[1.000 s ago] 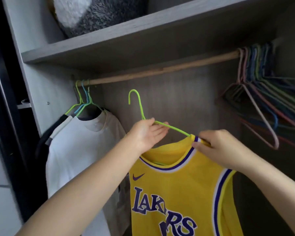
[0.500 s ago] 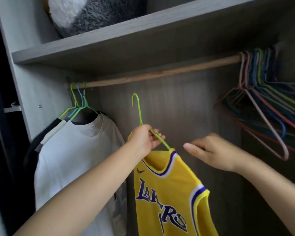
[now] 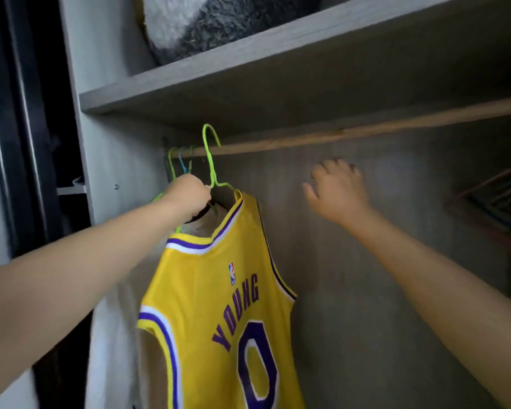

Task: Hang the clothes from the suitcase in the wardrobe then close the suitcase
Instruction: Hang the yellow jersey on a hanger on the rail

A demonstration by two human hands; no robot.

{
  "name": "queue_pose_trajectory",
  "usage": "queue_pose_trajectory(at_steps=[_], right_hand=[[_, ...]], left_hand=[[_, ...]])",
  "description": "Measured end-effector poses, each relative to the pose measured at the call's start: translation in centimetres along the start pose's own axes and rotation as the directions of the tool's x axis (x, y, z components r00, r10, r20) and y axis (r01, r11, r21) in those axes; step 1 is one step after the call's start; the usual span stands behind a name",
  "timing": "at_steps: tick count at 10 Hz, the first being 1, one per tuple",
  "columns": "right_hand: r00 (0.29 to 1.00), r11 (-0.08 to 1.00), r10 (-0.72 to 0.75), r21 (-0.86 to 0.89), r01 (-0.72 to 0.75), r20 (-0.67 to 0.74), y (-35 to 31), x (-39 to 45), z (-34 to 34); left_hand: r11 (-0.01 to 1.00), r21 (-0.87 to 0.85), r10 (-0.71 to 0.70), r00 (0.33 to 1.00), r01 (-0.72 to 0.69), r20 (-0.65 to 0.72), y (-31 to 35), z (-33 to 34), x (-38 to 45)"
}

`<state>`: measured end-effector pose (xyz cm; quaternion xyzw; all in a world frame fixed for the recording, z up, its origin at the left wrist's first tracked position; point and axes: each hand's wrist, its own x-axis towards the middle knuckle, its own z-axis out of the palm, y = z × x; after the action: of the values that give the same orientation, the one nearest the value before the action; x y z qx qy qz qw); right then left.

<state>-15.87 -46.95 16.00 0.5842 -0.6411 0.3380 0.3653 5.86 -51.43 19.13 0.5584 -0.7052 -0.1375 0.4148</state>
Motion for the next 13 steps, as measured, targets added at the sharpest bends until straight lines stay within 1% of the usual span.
queue_pose_trajectory(at_steps=[1, 2, 3, 4, 5, 7, 10, 11, 12, 13], right_hand=[[0.994, 0.996, -0.069, -0.045, 0.073, 0.083, -1.9, 2.1, 1.5], [0.983, 0.994, -0.046, -0.088, 0.063, 0.175, -2.4, 4.3, 2.7], [0.981, 0.991, 0.011, -0.135, 0.016, 0.195, -1.8, 6.4, 3.6], [0.984, 0.980, -0.008, -0.194, 0.044, 0.181, -1.1, 7.7, 4.2], [0.984, 0.978, -0.036, -0.197, 0.071, 0.174, -0.8, 7.9, 4.3], [0.969, 0.961, -0.021, -0.263, 0.087, 0.245, -1.2, 7.8, 4.4], [0.948, 0.951, 0.001, -0.292, 0.097, 0.319, -1.2, 8.1, 3.7], [0.932, 0.954, 0.018, -0.284, 0.091, 0.361, -1.4, 8.2, 3.2], [0.915, 0.945, 0.039, -0.312, 0.096, 0.401, -2.0, 8.4, 2.7], [0.905, 0.960, 0.045, -0.270, 0.078, 0.422, -2.4, 8.8, 2.2]], left_hand=[[0.996, 0.085, 0.026, 0.996, -0.019, -0.084, -0.7, -1.3, 3.4], [0.969, 0.244, 0.060, 0.990, -0.028, -0.125, -0.8, -1.0, 5.1], [0.942, 0.336, 0.064, 0.988, -0.014, -0.138, -1.8, -0.6, 8.1], [0.928, 0.373, 0.055, 0.991, -0.005, -0.123, -2.4, 0.3, 10.1], [0.908, 0.418, 0.060, 0.989, 0.002, -0.133, -3.0, 0.7, 11.6], [0.832, 0.555, 0.077, 0.991, -0.005, -0.106, -5.0, 2.2, 12.5], [0.814, 0.580, 0.065, 0.989, 0.025, -0.133, -5.1, 2.4, 11.6], [0.816, 0.578, 0.118, 0.980, -0.005, -0.158, -4.6, 1.8, 10.6], [0.820, 0.569, 0.178, 0.970, -0.055, -0.164, -4.2, 1.3, 9.3], [0.808, 0.577, 0.249, 0.957, -0.122, -0.147, -3.3, 1.3, 7.3]])
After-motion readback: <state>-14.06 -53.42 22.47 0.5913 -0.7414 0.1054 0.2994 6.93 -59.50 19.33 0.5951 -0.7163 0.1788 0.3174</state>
